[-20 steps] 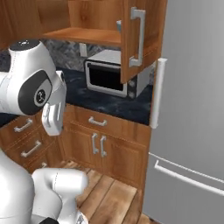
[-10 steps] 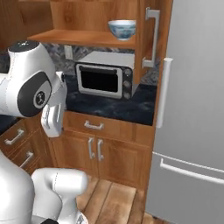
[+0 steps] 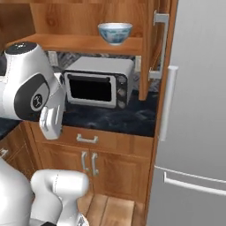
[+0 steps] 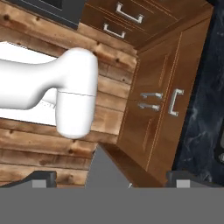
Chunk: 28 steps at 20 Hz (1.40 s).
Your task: Pick up the bowls from the cabinet and place each bowl in front of a stool on the dining counter.
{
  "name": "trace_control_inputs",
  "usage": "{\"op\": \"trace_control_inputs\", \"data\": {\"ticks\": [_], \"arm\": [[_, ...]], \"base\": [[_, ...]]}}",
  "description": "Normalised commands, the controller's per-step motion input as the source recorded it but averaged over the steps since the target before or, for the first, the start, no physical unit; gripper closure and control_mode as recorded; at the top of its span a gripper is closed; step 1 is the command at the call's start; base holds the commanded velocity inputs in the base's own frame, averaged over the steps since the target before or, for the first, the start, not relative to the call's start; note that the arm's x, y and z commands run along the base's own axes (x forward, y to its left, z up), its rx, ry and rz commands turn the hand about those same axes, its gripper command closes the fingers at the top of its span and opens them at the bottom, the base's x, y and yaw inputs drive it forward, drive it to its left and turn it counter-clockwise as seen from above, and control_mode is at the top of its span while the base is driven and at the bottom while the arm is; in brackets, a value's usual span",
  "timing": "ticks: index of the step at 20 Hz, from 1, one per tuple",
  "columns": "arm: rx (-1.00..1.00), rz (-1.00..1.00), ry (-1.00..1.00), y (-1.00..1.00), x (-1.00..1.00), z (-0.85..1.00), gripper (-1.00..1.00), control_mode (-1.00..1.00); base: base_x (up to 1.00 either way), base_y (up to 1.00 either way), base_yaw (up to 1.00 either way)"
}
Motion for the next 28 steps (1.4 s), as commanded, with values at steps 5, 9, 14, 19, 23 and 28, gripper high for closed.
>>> {"op": "trace_control_inputs", "data": {"ticks": [5, 9, 14, 19, 23, 28], "arm": [[0.00, 0.00, 0.00, 0.00, 0.00, 0.00, -1.00, 1.00], [0.00, 0.00, 0.00, 0.00, 0.00, 0.00, -1.00, 1.00], [0.00, 0.00, 0.00, 0.00, 0.00, 0.00, -1.00, 1.00], [0.00, 0.00, 0.00, 0.00, 0.00, 0.00, -1.00, 1.00], [0.00, 0.00, 0.00, 0.00, 0.00, 0.00, -1.00, 1.00], [0.00, 0.00, 0.00, 0.00, 0.00, 0.00, -1.00, 1.00]], "base": [[0.52, 0.41, -0.32], [0.26, 0.63, -0.20], [0.61, 0.27, -0.08], [0.86, 0.00, 0.00], [0.51, 0.00, 0.00], [0.49, -0.01, 0.00]]}}
